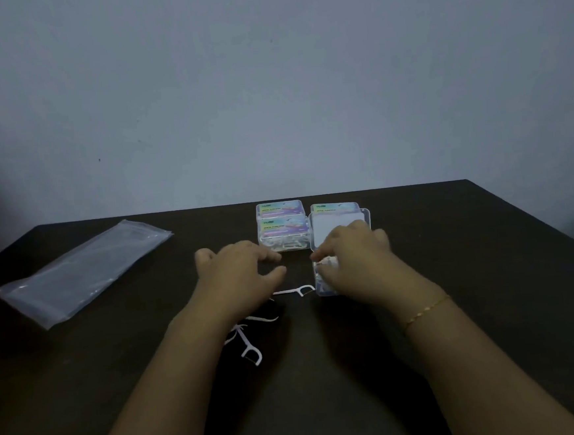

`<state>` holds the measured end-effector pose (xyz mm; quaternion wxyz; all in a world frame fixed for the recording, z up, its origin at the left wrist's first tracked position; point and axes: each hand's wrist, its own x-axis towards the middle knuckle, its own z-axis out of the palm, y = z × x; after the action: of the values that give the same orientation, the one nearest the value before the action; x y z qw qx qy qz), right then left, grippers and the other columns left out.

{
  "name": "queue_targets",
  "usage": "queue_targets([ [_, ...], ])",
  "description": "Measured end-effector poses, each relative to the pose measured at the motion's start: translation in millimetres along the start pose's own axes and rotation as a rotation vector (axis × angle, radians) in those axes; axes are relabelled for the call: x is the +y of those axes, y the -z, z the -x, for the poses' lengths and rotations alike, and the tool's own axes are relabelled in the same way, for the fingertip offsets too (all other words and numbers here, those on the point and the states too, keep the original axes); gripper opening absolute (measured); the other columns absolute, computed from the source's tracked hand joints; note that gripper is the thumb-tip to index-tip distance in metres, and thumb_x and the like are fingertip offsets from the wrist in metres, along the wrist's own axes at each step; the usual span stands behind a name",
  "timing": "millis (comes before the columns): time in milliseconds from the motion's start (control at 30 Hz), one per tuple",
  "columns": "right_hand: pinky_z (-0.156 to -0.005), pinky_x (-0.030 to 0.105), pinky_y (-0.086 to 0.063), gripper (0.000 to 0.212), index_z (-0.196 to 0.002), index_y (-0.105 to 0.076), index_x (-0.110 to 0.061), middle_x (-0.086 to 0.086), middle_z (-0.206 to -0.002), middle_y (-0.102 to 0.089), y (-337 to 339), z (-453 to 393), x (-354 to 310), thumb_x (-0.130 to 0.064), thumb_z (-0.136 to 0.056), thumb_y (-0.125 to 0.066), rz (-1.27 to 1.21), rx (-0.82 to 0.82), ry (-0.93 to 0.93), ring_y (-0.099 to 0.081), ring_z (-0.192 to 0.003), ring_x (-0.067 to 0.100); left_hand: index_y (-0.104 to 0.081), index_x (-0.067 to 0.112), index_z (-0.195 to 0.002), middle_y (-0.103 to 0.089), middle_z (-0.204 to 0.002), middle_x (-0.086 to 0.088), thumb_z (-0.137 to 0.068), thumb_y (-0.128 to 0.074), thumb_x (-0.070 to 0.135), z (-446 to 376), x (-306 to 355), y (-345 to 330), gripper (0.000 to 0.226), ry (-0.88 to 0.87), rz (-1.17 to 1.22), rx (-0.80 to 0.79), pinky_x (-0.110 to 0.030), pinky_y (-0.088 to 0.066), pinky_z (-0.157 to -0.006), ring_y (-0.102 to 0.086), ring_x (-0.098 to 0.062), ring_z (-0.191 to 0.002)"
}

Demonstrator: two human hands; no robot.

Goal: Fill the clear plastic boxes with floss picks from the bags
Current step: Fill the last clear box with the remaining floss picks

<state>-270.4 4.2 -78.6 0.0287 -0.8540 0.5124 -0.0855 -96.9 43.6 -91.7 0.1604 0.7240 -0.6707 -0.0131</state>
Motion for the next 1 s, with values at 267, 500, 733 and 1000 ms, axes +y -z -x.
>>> queue_targets([
  [267, -0.101, 0.046, -0.021, 0.062, -0.130, -0.054, -0.022, 0.001, -0.128, -0.049, -27, 10, -43, -0.065, -0.090, -0.034, 0.115, -0.143, 0.206, -0.032, -0.121, 0.020, -0.045, 0.042, -0.136, -0.045, -0.142, 0.008, -0.084, -0.055, 0.049, 1, -31, 19, 0.053, 0.177, -0.008, -0.318, -0.042, -0.018, -0.104, -0.035, -0.016, -0.134],
  [500, -0.103, 0.045, -0.019, 0.073, -0.148, -0.016, -0.031, 0.004, -0.134, -0.041, -46, 9, -50, -0.067, -0.088, -0.036, 0.103, -0.016, 0.223, -0.029, -0.125, 0.024, -0.043, 0.043, -0.136, -0.049, -0.139, 0.009, -0.084, -0.058, 0.044, 0, -45, 17, 0.054, 0.280, 0.004, -0.371, -0.044, -0.016, -0.107, -0.037, -0.016, -0.134],
  [733, -0.096, 0.044, -0.021, 0.041, -0.132, -0.049, -0.029, 0.005, -0.122, -0.043, -47, 6, -57, -0.046, -0.097, -0.037, 0.171, 0.063, 0.316, -0.030, -0.119, 0.025, -0.049, 0.037, -0.133, -0.058, -0.122, 0.014, -0.088, -0.063, 0.035, -5, -43, 9, 0.048, 0.240, 0.032, -0.337, -0.042, -0.020, -0.107, -0.047, -0.011, -0.123],
  [1000, -0.095, 0.039, -0.024, 0.028, -0.115, -0.062, -0.020, 0.002, -0.119, -0.049, -37, 2, -46, -0.032, -0.095, -0.047, 0.149, 0.074, 0.216, -0.033, -0.118, 0.022, -0.066, 0.037, -0.108, -0.066, -0.107, 0.013, -0.085, -0.068, 0.041, -9, -42, 5, 0.024, 0.259, 0.039, -0.290, -0.041, -0.023, -0.105, -0.053, -0.012, -0.115],
])
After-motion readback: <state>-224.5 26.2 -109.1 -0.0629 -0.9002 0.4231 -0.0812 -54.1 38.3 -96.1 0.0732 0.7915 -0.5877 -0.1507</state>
